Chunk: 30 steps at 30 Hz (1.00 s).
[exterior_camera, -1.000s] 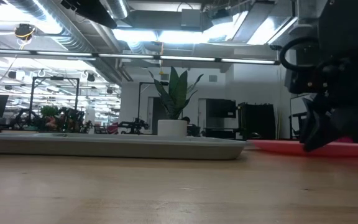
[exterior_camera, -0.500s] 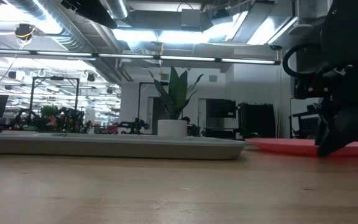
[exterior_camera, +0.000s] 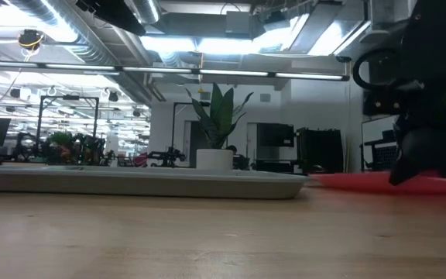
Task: Pick and place plate/cup/fork/spoon on tray
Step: Put the pink plate on the blue table tray
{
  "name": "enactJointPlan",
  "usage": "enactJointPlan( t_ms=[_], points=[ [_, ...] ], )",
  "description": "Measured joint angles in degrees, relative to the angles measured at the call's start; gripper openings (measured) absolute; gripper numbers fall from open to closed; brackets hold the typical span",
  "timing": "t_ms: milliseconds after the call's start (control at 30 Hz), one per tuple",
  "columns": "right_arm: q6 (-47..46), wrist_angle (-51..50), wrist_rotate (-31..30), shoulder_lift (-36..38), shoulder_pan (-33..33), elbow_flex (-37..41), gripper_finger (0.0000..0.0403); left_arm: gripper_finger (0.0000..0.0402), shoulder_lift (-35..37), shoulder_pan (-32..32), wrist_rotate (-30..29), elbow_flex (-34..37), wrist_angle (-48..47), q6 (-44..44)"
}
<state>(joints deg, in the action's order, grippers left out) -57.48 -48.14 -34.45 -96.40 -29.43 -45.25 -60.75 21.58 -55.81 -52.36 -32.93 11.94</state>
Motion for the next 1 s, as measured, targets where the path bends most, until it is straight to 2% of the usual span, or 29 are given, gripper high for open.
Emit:
enactJointPlan(
  t_ms=[167,300,533,600,700,833,1000],
  points=[
    [-0.6,-10.1,-2.9,0.0,0.0,-7.0,0.0004,0.0053,0.0,0.0,0.0,0.0,0.0,0.0],
    [-0.1,-18.0,-7.7,0.0,0.0,-14.3,0.0004,0.0053,0.0,0.0,0.0,0.0,0.0,0.0],
    [12.6,-18.7,-18.6,0.0,0.0,-24.2,0.0004,0.0053,0.0,0.0,0.0,0.0,0.0,0.1],
    [19.4,-16.0,-21.1,0.0,0.0,-26.3,0.0004,0.0053,0.0,0.0,0.0,0.0,0.0,0.1],
    [35.2,-6.5,-21.5,0.0,0.2,-28.1,0.0004,0.0053,0.0,0.0,0.0,0.0,0.0,-0.3],
    [56.1,10.3,-14.0,0.0,1.6,-28.2,0.0004,0.0053,0.0,0.0,-1.9,0.0,0.0,-3.6],
    [69.6,23.3,-6.6,-0.6,5.2,-28.2,0.0004,0.0053,1.4,0.6,-7.4,0.0,-0.3,-5.0]
  ],
)
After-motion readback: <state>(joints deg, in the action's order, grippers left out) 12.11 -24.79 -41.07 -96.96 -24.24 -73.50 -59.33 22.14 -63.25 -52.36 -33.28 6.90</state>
